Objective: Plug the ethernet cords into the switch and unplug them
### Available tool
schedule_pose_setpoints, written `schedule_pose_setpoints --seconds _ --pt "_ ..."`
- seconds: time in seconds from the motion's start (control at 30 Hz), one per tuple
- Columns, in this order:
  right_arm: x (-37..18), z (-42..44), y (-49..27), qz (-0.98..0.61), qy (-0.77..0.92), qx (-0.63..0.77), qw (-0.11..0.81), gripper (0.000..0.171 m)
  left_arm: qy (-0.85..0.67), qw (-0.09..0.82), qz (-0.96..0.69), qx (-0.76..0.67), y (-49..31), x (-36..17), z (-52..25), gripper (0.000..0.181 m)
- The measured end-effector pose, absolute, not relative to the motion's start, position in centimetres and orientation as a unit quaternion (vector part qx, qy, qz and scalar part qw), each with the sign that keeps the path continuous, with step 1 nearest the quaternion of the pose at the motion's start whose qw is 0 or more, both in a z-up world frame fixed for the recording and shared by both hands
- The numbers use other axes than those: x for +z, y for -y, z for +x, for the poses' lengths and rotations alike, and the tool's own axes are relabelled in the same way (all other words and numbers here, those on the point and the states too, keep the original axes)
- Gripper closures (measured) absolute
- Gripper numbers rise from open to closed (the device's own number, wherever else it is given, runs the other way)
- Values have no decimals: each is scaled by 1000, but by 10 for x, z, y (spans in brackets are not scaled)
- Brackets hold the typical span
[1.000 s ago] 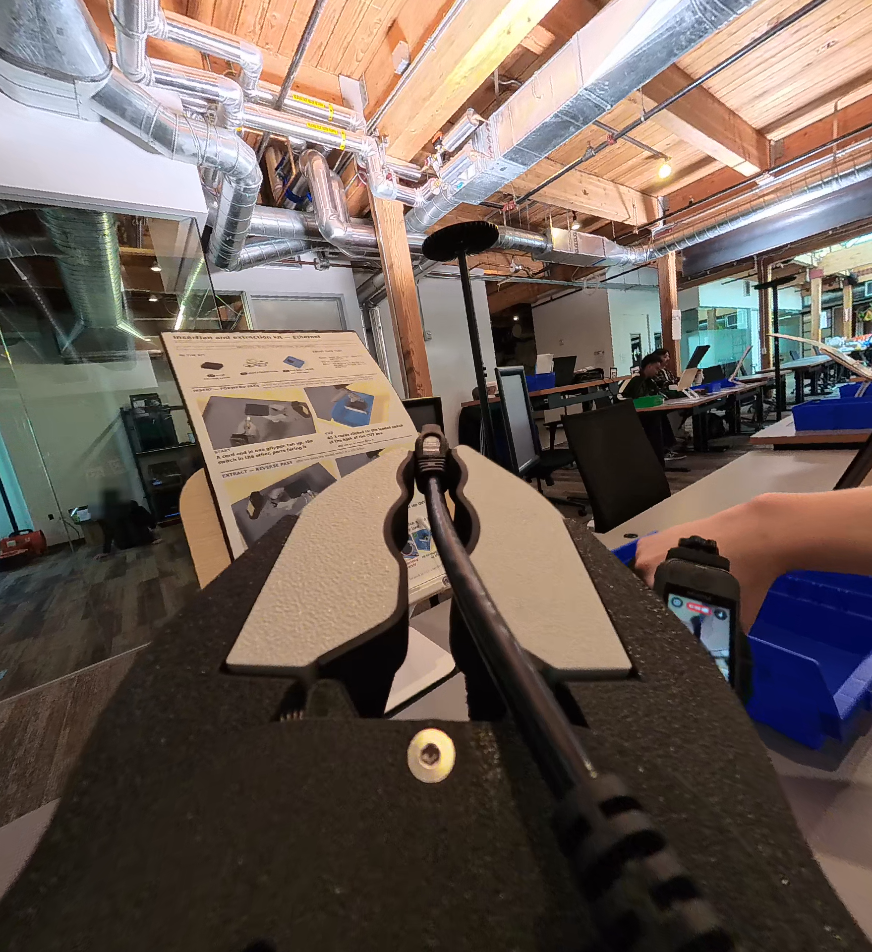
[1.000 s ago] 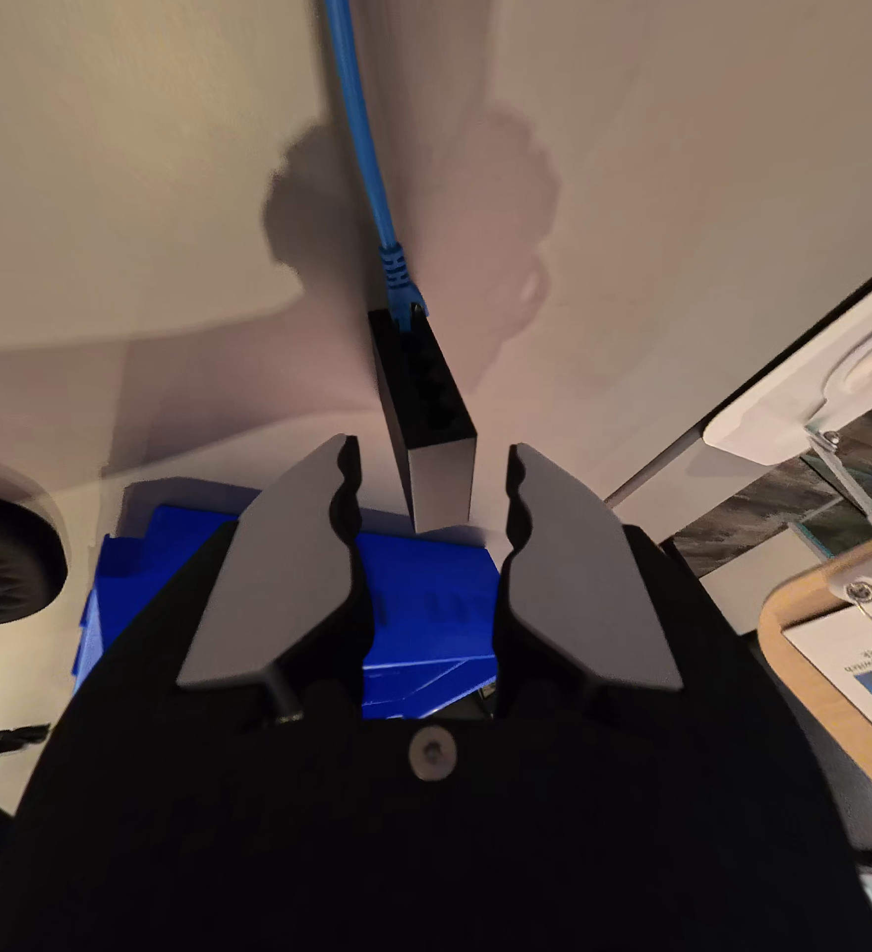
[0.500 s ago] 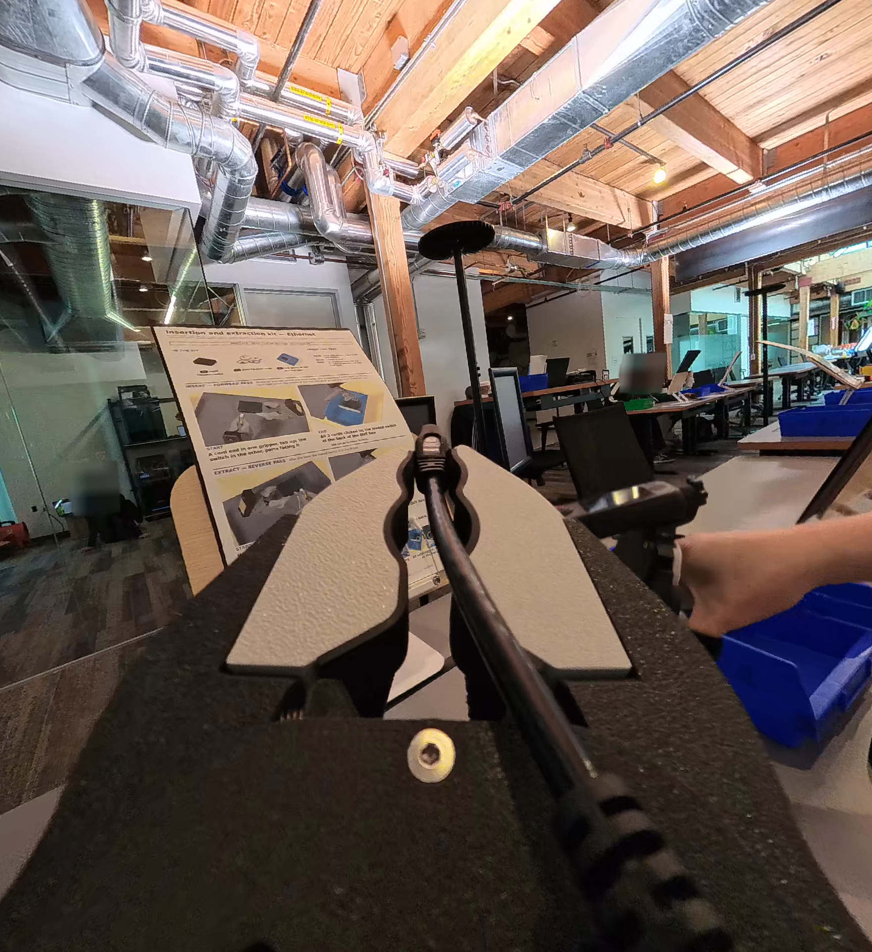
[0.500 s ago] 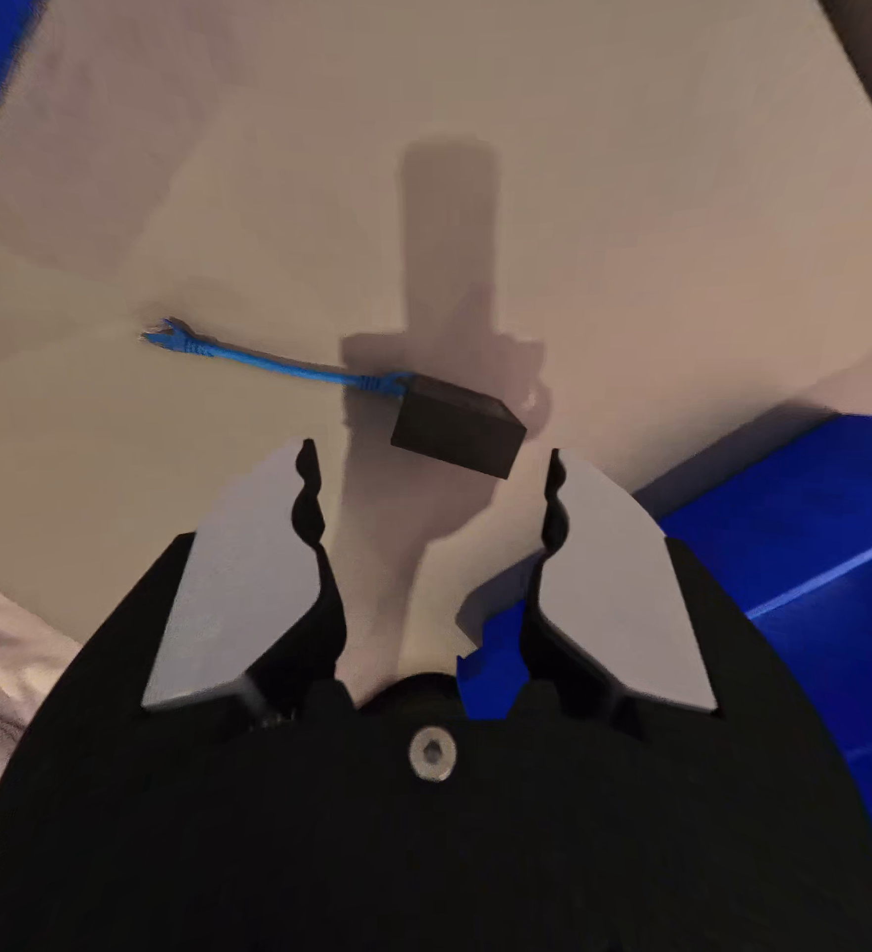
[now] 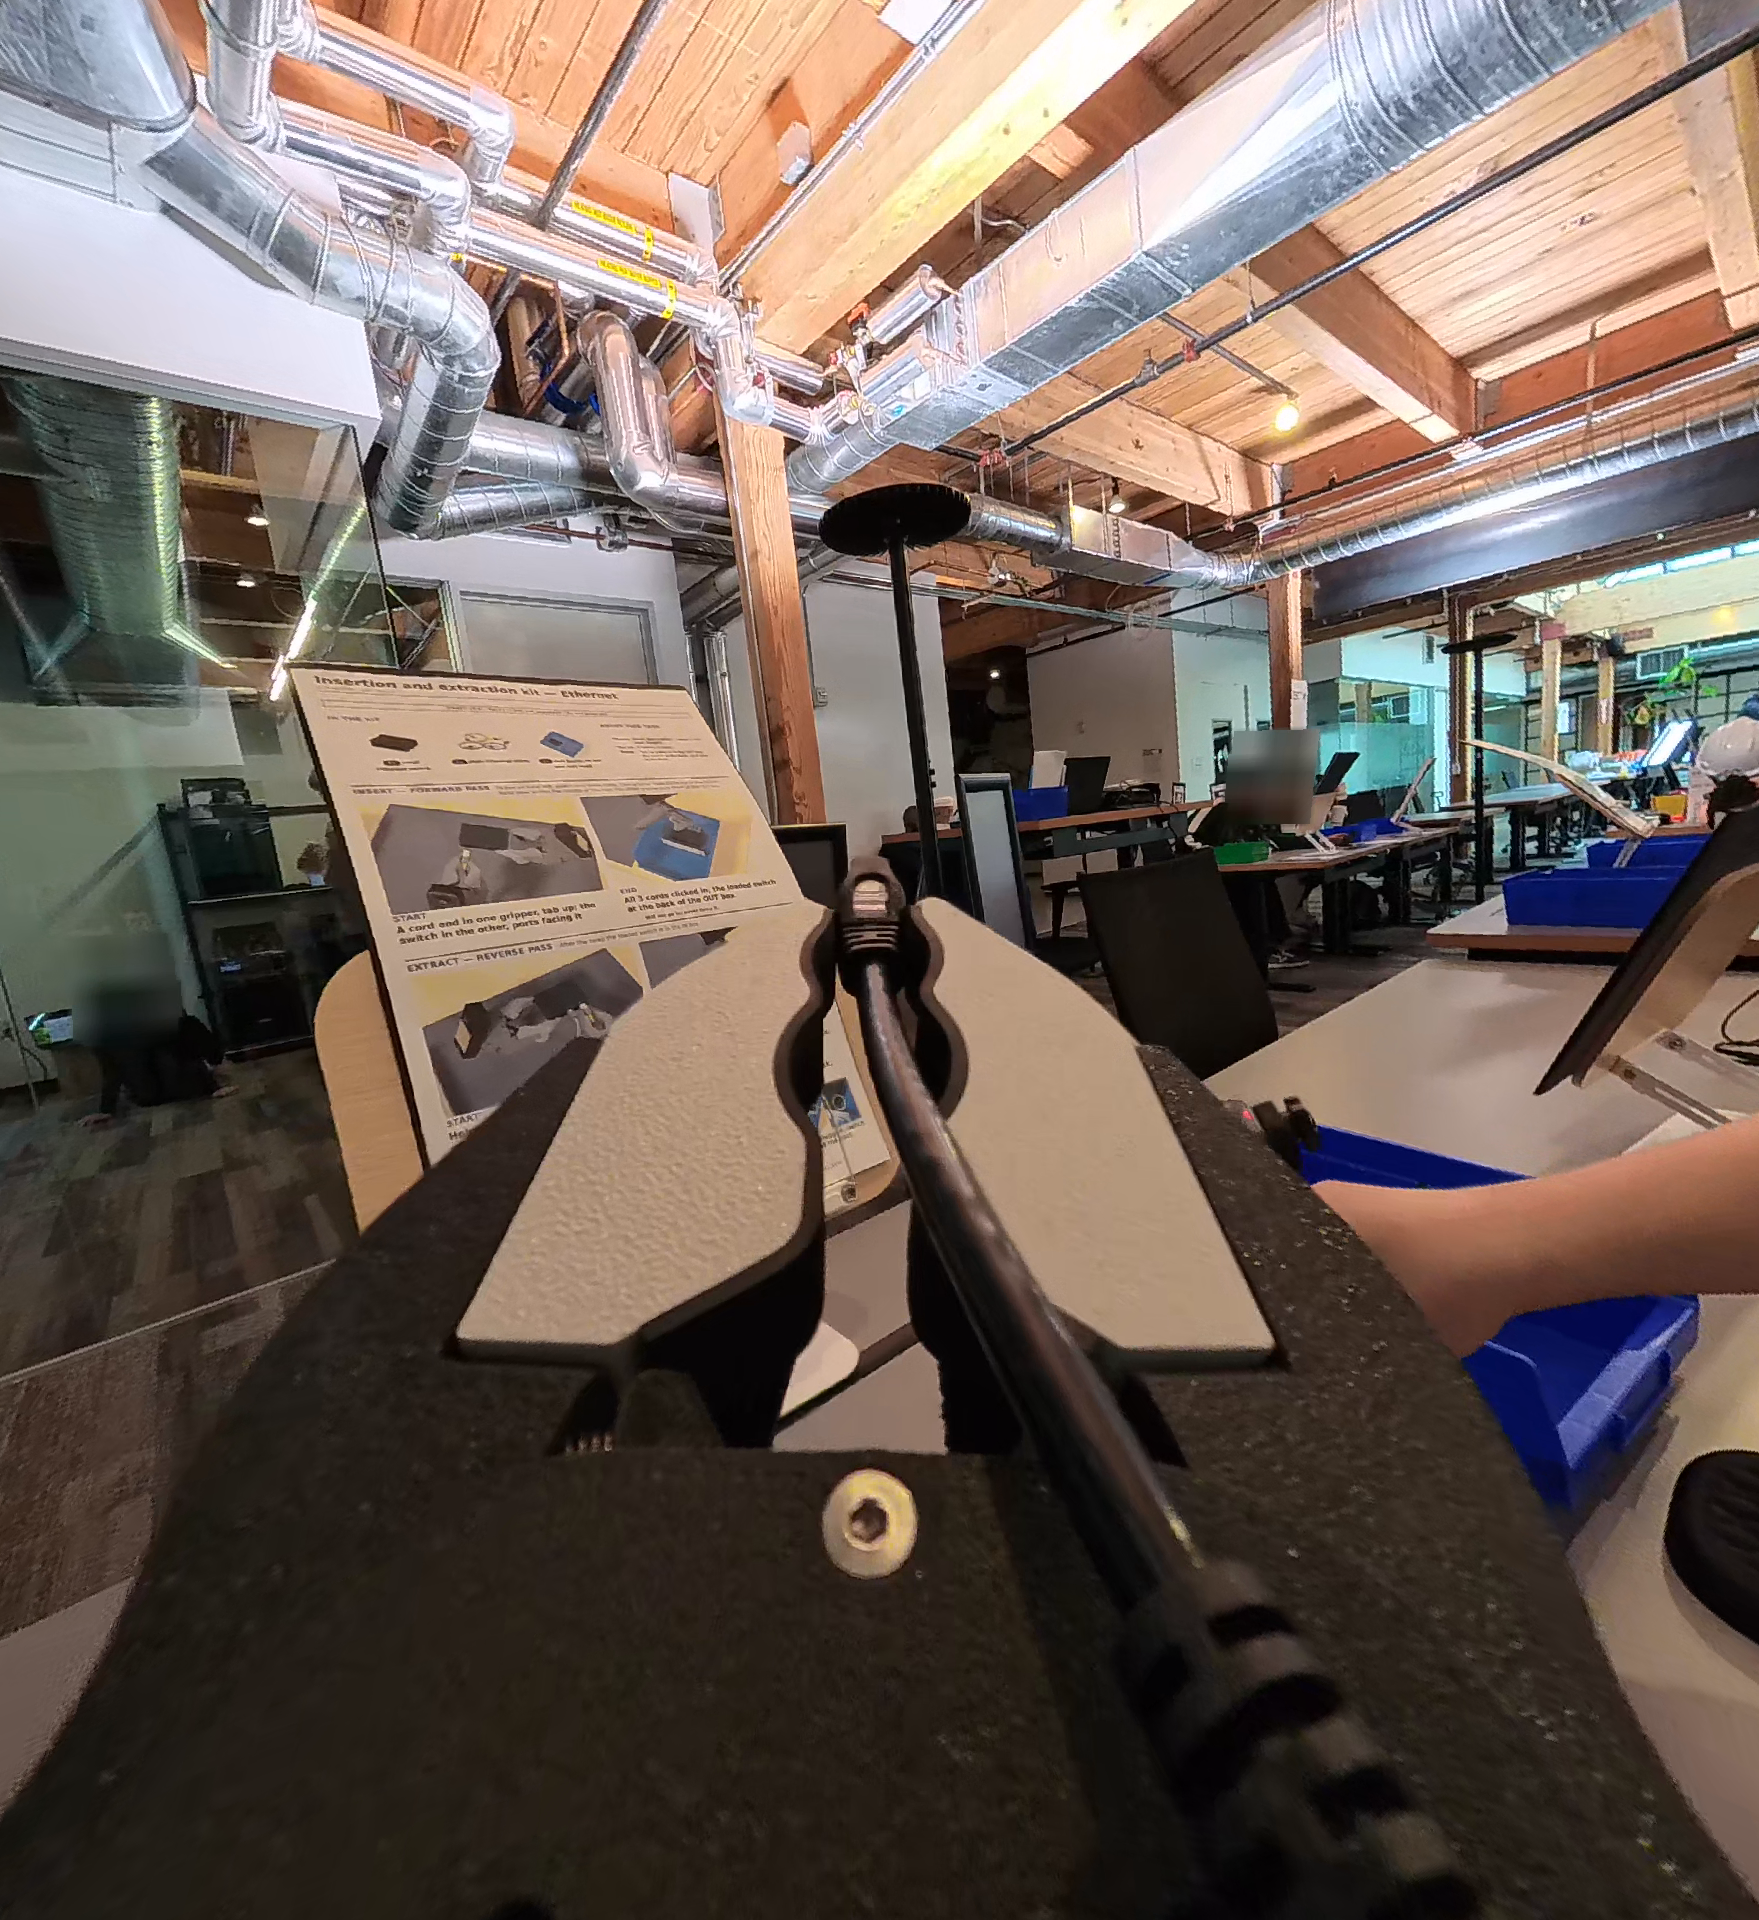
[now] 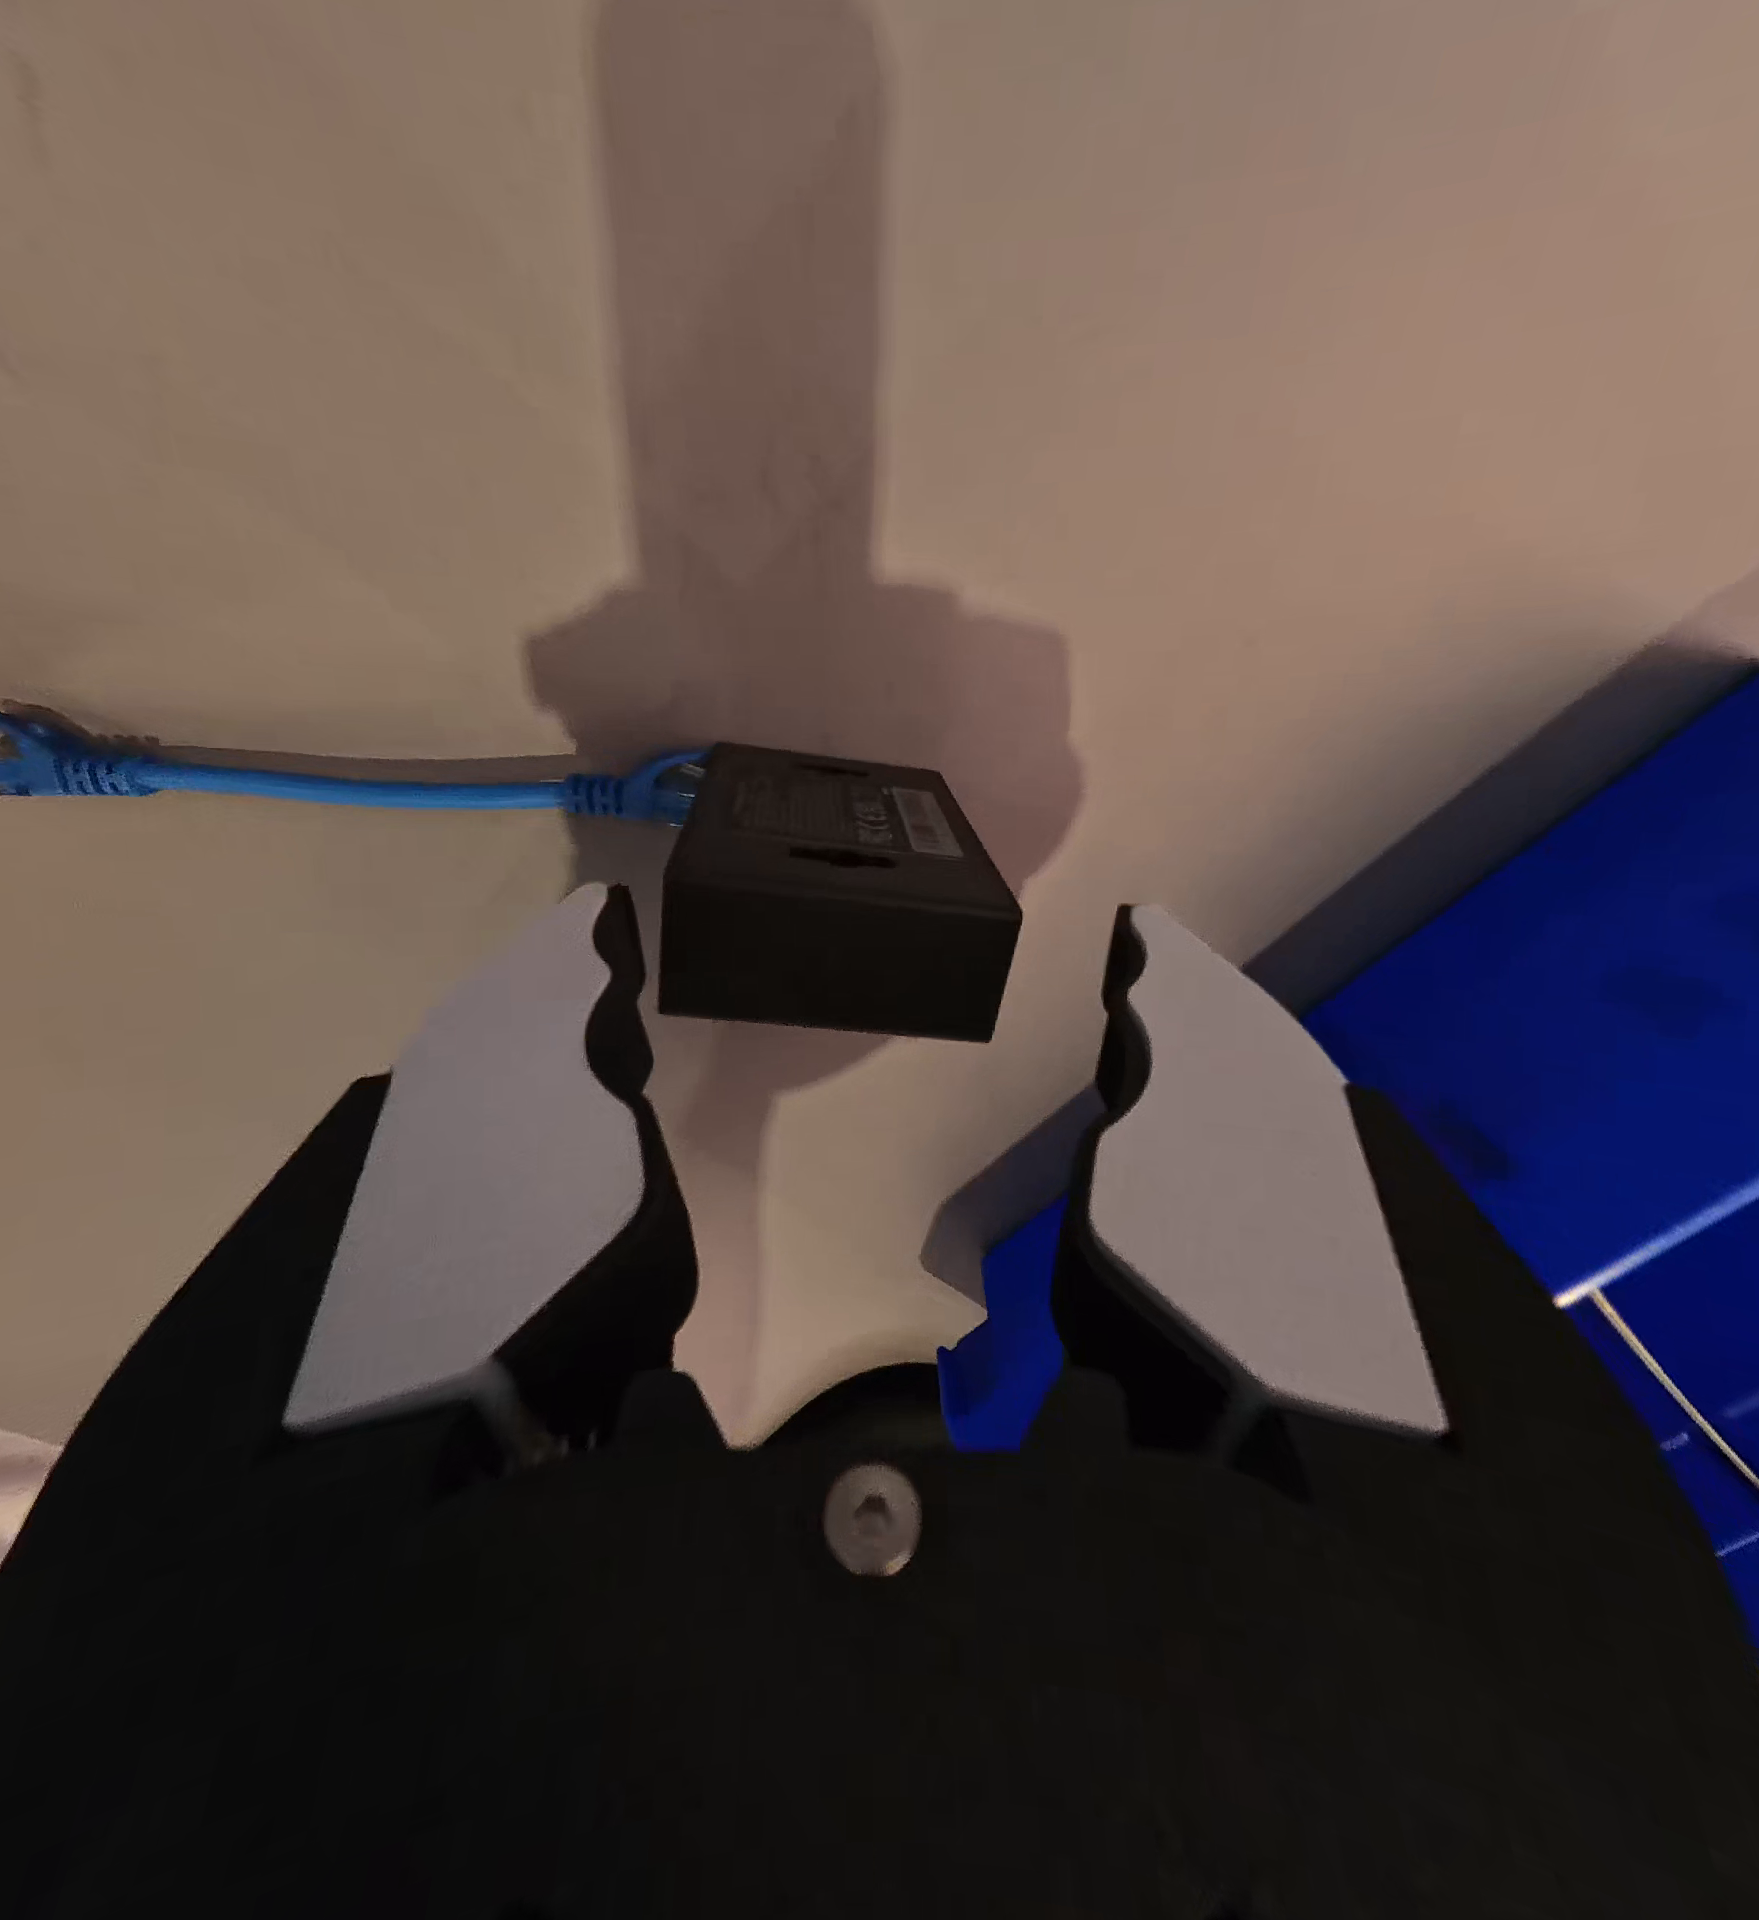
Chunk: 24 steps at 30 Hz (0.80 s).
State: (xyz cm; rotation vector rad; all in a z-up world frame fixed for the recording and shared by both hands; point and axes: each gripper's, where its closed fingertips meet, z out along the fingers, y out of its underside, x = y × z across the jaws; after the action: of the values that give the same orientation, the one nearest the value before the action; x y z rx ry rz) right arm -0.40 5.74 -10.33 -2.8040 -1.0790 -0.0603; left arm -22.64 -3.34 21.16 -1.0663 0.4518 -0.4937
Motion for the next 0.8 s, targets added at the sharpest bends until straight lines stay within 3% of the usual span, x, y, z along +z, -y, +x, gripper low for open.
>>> schedule_pose_setpoints --seconds 0.1,0.8 --pt "-106 -6 -57 -933 353 -9 70 96 -214 807 -500 -231 33 211 -224 170" --pt "-110 -8 -54 -938 342 12 55 109 -232 801 -502 -228 35 208 -211 170"
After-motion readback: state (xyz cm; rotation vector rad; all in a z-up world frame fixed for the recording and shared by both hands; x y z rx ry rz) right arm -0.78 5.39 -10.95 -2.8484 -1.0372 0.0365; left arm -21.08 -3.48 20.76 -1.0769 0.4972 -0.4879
